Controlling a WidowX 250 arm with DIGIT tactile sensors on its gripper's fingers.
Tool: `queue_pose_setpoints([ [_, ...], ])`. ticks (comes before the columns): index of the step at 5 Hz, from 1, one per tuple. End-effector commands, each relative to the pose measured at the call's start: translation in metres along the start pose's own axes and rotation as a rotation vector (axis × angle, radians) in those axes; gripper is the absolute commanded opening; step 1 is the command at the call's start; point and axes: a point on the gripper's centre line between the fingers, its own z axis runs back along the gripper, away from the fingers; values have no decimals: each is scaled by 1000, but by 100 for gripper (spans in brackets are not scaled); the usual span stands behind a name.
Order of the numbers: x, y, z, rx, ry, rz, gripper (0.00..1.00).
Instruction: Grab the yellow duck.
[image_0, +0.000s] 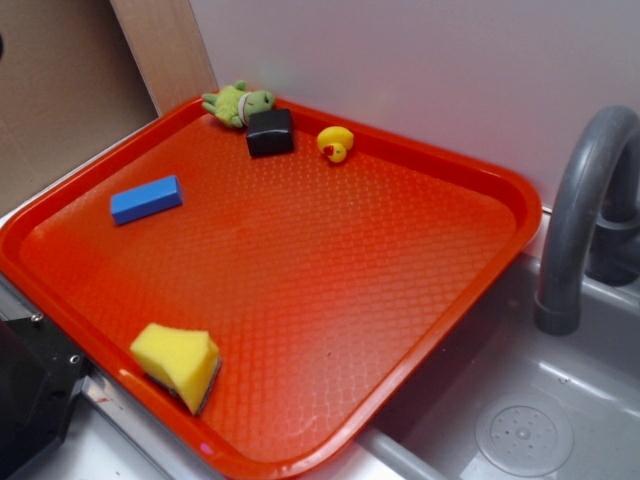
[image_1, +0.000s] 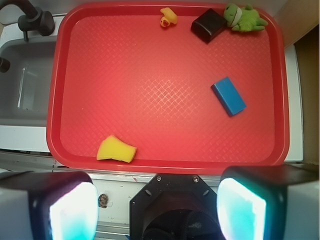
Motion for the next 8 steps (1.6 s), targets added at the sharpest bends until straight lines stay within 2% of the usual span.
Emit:
queue_pose_setpoints([
  [1,0,0,0,0,0,0,100],
  [3,39,5,-10,-15,-30,61,100],
  [4,58,10,-10,-18,-79,97,100],
  [5,82,15,-26,18,-125,106,100],
  [6,103,18,-53,63,-146,83,100],
  [7,115,19,-71,54,-182,60,100],
  [8,129,21,-90,72,-195,31,100],
])
